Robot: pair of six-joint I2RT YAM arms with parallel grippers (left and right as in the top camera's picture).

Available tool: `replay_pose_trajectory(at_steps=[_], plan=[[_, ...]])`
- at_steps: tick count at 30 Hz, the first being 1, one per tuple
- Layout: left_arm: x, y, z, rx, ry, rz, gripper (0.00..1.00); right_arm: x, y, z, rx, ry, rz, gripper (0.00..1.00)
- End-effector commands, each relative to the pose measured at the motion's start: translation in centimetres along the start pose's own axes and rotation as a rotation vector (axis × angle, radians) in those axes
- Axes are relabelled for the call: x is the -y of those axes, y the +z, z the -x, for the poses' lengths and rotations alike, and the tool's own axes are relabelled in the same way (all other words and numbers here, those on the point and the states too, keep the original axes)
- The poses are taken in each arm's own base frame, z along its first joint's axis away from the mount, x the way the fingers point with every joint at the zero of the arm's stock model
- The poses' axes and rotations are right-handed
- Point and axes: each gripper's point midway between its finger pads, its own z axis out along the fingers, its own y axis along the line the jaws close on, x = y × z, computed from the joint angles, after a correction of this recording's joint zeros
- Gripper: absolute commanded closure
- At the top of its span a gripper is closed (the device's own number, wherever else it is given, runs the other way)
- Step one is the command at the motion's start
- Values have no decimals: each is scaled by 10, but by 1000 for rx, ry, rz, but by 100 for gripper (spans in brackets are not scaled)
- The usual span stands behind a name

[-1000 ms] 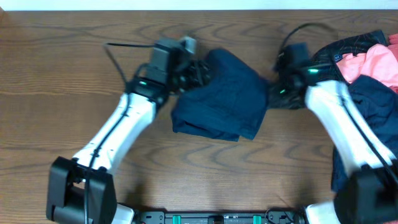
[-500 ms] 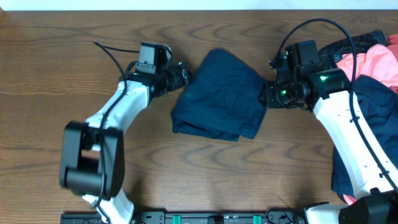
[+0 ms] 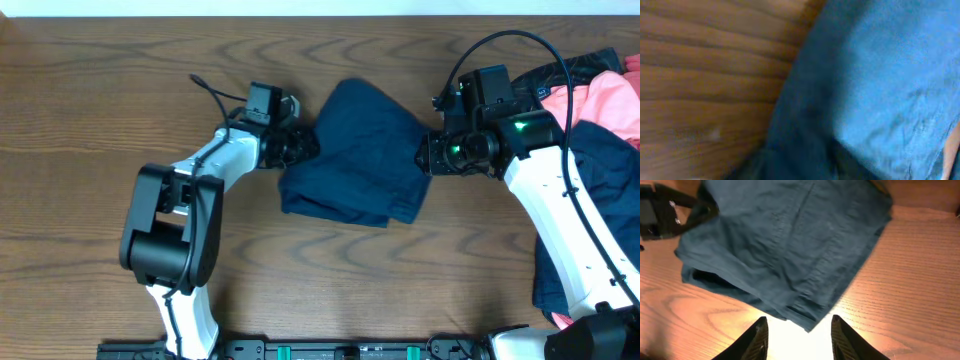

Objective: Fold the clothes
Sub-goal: 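Drag the folded jeans to the left edge with the left gripper and release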

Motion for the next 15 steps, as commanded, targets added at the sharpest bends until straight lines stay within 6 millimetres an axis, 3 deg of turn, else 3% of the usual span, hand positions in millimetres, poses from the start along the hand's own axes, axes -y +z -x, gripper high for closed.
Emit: replay_pose_trajectory(at_steps=[1, 4, 7, 12, 15], plan=[[12, 3, -4, -22, 50, -38, 94, -3, 3, -3, -12, -19, 8, 61], [8, -3, 3, -4, 39, -37, 94, -3, 2, -4, -18, -18, 7, 60], [-6, -23, 24, 59, 4, -30, 94, -2, 2, -6, -26, -17, 4, 60], [-61, -99, 78, 264, -122, 8, 94, 2, 2, -8, -29, -16, -21, 60], [-113, -160, 103, 411, -261, 36, 94, 4, 2, -7, -27, -15, -27, 60]])
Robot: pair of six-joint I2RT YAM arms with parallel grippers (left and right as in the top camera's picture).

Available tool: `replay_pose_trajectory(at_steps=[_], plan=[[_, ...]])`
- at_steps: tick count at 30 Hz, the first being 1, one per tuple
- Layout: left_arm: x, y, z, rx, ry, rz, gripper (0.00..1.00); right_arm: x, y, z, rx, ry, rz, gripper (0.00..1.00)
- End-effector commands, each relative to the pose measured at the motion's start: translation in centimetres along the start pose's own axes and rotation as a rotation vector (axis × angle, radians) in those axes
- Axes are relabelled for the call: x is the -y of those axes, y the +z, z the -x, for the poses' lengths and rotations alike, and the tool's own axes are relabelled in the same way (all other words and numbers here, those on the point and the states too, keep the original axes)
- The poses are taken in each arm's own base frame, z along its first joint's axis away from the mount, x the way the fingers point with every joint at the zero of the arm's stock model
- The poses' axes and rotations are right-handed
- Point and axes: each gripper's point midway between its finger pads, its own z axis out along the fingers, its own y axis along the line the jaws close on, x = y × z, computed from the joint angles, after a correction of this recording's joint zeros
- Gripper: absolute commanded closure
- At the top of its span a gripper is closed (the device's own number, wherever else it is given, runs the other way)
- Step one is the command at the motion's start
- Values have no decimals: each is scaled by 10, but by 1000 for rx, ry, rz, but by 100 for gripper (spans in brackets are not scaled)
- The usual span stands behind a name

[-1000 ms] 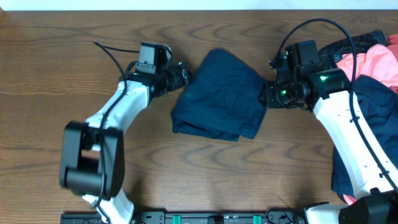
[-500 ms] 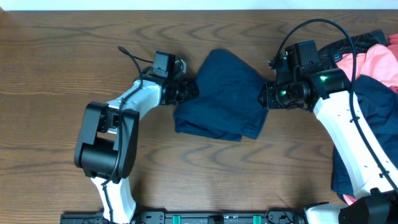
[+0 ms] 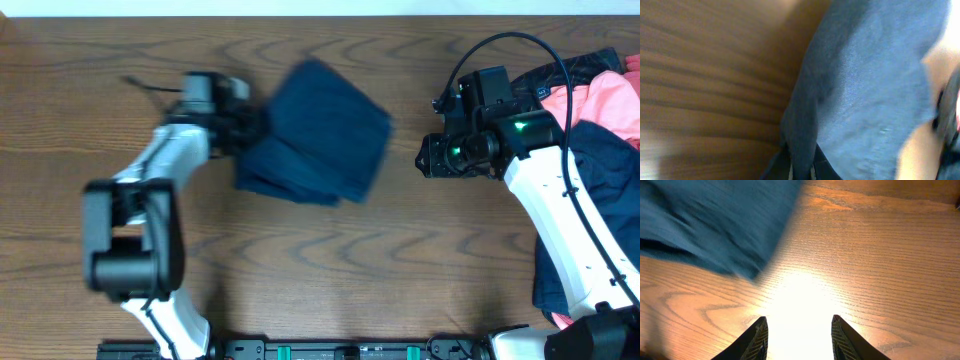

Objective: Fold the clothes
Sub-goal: 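Drag the folded jeans to the left edge with the left gripper and release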

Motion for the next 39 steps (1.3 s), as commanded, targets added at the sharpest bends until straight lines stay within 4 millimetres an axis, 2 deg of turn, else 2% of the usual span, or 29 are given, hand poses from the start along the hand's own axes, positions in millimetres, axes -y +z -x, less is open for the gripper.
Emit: replay_pose_trajectory(at_steps=[1, 5, 9, 12, 15, 16, 17, 18, 19, 23, 25, 28, 32, 35, 39], plan=[[-42, -74, 62, 217, -115, 37, 94, 1, 2, -2, -7, -20, -16, 60], [-118, -141, 89, 362, -278, 109, 94, 2, 2, -2, -7, -19, -17, 60], [-190, -190, 91, 459, -429, 194, 94, 2, 2, -2, -6, -19, -17, 60], [-229, -216, 84, 506, -517, 242, 94, 2, 2, -2, -6, -19, -17, 60], [-250, -233, 76, 531, -575, 262, 93, 2, 2, -2, -6, -19, -17, 60], [-254, -236, 74, 536, -586, 266, 77, 2, 2, -2, -6, -19, -17, 59], [-259, -240, 72, 543, -601, 270, 44, 2, 2, -2, -7, -19, -17, 59], [-261, -242, 72, 546, -610, 270, 5, 2, 2, -2, -7, -19, -17, 59], [-263, -244, 71, 553, -629, 270, 2, 2, 2, -2, -7, -19, -17, 59], [-267, -254, 69, 576, -663, 277, 2, 3, 2, -2, -7, -16, -17, 56], [-266, -259, 69, 586, -657, 302, 2, 5, 2, 0, 0, -4, -18, 45], [-255, -261, 71, 583, -584, 352, 2, 10, 1, 6, 22, 34, -20, 18], [-237, -256, 68, 543, -464, 537, 2, 17, -1, 13, 44, 55, -16, 4], [-209, -234, 66, 479, -365, 582, 2, 21, -2, 14, 49, 50, -20, 1], [-151, -183, 56, 349, -215, 528, 2, 26, -4, 22, 78, 6, -21, 1]])
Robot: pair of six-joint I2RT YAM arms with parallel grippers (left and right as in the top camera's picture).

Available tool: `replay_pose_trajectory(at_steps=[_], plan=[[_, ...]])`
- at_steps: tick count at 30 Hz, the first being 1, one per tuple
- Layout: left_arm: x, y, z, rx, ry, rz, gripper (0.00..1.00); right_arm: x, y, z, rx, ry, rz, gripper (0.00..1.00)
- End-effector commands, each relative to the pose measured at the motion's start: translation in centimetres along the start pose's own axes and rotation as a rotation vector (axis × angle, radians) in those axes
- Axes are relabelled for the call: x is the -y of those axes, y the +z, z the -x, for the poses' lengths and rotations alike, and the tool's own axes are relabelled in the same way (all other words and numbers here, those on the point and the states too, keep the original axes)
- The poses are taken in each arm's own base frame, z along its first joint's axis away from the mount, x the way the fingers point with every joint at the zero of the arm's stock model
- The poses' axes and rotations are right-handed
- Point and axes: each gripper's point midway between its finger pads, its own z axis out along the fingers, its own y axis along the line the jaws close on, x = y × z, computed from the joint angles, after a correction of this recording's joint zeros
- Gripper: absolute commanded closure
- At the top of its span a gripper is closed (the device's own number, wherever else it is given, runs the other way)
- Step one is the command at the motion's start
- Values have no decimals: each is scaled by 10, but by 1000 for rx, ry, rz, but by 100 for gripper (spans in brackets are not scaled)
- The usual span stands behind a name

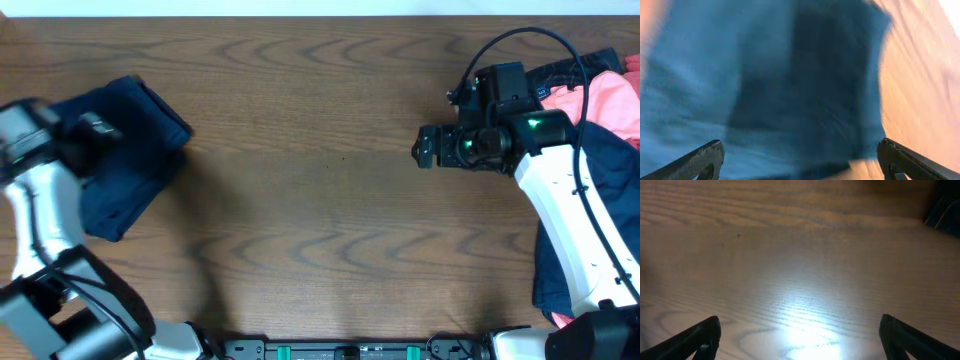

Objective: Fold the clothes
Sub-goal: 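Drag the folded jeans to the left edge with the left gripper and release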

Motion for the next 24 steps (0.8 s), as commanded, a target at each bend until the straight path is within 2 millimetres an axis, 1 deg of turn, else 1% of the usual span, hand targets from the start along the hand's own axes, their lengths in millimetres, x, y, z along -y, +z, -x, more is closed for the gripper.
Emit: replay_pose_trajectory(at_steps=[1, 3, 5, 7, 8, 9, 11, 13, 14, 16, 18, 21, 24], plan=[[49, 3, -36, -57, 192, -8, 2, 6, 1, 6, 20, -43, 3, 1], [78, 3, -69, -121, 282, -37, 2, 8, 0, 15, 55, -49, 4, 1], [103, -1, -104, -189, 383, -61, 2, 11, -1, 24, 87, -43, 5, 1], [120, -7, -141, -261, 474, -70, 2, 17, -2, 28, 102, 21, 2, 1], [125, -12, -164, -311, 540, -71, 2, 22, -1, 28, 98, 63, -1, 1], [126, -17, -181, -358, 591, -64, 2, 26, 0, 26, 85, 93, 3, 1], [120, -30, -216, -464, 724, -42, 2, 32, 2, 17, 36, 132, 16, 1], [110, -42, -240, -553, 808, -11, 2, 45, 3, 0, -35, 177, -10, 1], [103, -49, -249, -592, 819, 13, 2, 52, 1, -9, -73, 195, -33, 1], [88, -60, -259, -659, 790, 73, 2, 67, -2, -27, -138, 234, -87, 1], [74, -71, -265, -724, 766, 125, 2, 74, -7, -39, -186, 259, -107, 1], [59, -88, -269, -782, 766, 170, 2, 78, -13, -55, -245, 275, -115, 1], [55, -106, -266, -773, 768, 168, 2, 76, -21, -62, -259, 244, -112, 1]])
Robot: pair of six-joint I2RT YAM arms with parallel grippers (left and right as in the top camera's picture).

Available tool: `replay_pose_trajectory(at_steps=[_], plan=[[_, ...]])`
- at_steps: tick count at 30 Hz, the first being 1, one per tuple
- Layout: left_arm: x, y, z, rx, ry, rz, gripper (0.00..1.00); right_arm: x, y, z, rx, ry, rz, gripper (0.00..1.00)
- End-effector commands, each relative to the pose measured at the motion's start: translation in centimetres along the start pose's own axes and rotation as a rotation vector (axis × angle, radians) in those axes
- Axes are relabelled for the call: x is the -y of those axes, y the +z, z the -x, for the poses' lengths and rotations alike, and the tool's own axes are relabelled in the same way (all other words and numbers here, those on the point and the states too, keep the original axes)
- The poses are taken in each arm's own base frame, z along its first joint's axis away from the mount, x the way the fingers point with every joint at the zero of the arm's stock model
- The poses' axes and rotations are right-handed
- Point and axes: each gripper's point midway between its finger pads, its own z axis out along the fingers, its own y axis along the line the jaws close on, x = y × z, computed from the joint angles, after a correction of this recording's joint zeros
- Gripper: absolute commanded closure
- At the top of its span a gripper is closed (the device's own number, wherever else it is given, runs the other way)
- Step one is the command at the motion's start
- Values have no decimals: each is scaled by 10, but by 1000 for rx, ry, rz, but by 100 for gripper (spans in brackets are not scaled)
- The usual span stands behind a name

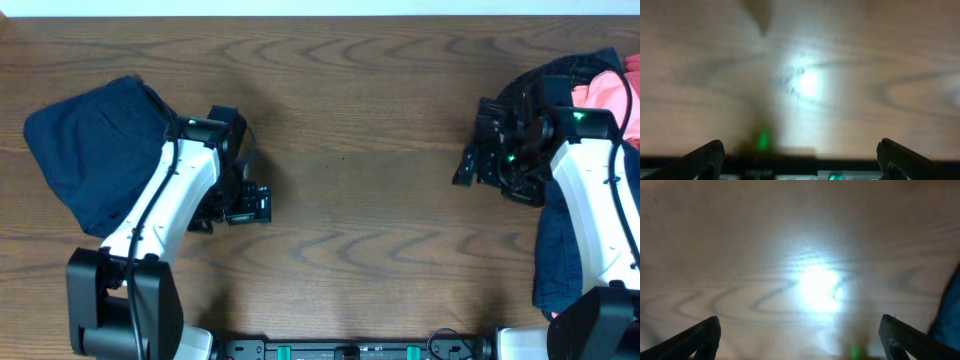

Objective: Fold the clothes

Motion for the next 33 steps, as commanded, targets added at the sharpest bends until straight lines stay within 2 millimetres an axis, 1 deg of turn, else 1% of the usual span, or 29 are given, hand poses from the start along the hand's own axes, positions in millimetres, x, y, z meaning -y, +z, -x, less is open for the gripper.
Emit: replay_pose_trajectory(at_steps=[1, 3, 5, 8, 10, 13, 15, 17, 19, 22, 26, 29, 33], plan=[[-2, -22, -8, 80, 0, -9, 2, 3, -11, -4, 24, -42, -3, 1], [-2, -35, -11, 153, 8, -28, 2, 1, -20, -6, 61, -53, 3, 1], [0, -54, -13, 269, 19, -58, 2, -2, -33, -6, 134, -68, 17, 1], [1, -83, -19, 466, 39, -109, 2, -6, -52, -8, 285, -102, 45, 1], [-5, -101, -28, 623, 42, -120, 2, -10, -67, -14, 433, -141, 72, 1], [-19, -110, -42, 785, 11, -106, 2, -9, -79, -24, 596, -178, 79, 1], [-29, -111, -54, 875, -24, -102, 2, -5, -85, -31, 701, -189, 74, 1], [-33, -110, -66, 951, -32, -131, 2, 2, -89, -38, 794, -189, 58, 1], [-35, -112, -75, 1013, -28, -152, 2, 5, -90, -43, 845, -192, 59, 1], [-36, -122, -86, 1102, -24, -180, 2, 9, -82, -54, 858, -194, 63, 1], [-38, -129, -94, 1161, -22, -199, 2, 17, -64, -71, 780, -183, 46, 1], [-38, -130, -95, 1164, -22, -200, 2, 23, -50, -85, 699, -171, 29, 1], [-38, -130, -95, 1164, -22, -200, 2, 29, -39, -98, 629, -161, 14, 1]])
